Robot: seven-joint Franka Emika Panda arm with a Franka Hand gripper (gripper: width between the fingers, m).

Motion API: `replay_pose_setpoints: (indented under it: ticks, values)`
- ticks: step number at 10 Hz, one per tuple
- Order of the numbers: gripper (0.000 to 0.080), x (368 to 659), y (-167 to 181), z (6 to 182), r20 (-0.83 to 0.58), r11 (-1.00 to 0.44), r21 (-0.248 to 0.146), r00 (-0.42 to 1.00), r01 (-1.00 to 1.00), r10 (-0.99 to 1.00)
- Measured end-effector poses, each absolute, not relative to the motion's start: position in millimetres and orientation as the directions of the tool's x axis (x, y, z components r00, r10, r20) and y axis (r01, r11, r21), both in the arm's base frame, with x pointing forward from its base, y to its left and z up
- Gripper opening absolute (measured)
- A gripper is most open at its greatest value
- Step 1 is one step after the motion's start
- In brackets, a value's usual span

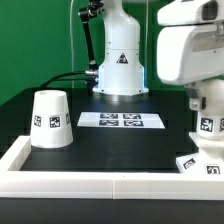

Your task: Assemble lamp

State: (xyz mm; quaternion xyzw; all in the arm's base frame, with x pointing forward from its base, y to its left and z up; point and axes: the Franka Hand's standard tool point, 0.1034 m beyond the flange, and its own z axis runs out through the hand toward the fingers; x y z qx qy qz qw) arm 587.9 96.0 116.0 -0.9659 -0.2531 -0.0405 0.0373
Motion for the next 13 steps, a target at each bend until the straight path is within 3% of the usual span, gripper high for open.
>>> replay_pose_setpoints:
  ticks: [3,7,10,13]
  values:
    - [0.0577,589.8,98.2,115.6,0.125,-0.960,-0.061,0.956,0.273,0.264]
    - [0.0578,592.2,97.8,115.7,0.115,-0.988,-0.107,0.986,-0.110,-0.122]
    - [0.0579,592.9,97.0,115.6,0.079,-0.922,-0.141,0.925,-0.360,-0.373]
    - [0.0579,593.1,98.2,115.4,0.016,-0.767,-0.179,0.777,-0.617,-0.629]
